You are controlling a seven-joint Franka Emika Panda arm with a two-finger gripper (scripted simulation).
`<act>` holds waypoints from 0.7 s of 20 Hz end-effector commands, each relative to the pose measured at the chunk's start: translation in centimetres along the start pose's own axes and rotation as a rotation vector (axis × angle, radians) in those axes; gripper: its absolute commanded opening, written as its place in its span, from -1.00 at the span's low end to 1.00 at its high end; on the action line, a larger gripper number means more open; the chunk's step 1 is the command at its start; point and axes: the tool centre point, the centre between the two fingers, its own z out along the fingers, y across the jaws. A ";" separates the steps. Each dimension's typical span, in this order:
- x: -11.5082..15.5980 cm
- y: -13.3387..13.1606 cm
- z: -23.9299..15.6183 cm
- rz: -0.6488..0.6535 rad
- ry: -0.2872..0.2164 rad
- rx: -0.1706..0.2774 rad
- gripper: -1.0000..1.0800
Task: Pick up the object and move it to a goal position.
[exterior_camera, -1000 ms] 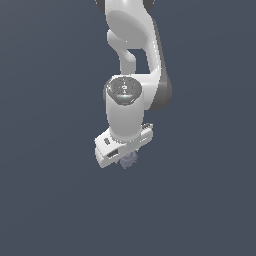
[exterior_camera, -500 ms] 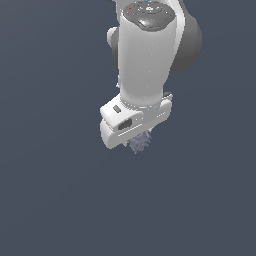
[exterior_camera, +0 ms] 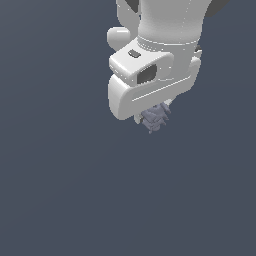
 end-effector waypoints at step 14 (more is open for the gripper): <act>1.5 -2.3 -9.0 0.001 -0.001 0.001 -1.00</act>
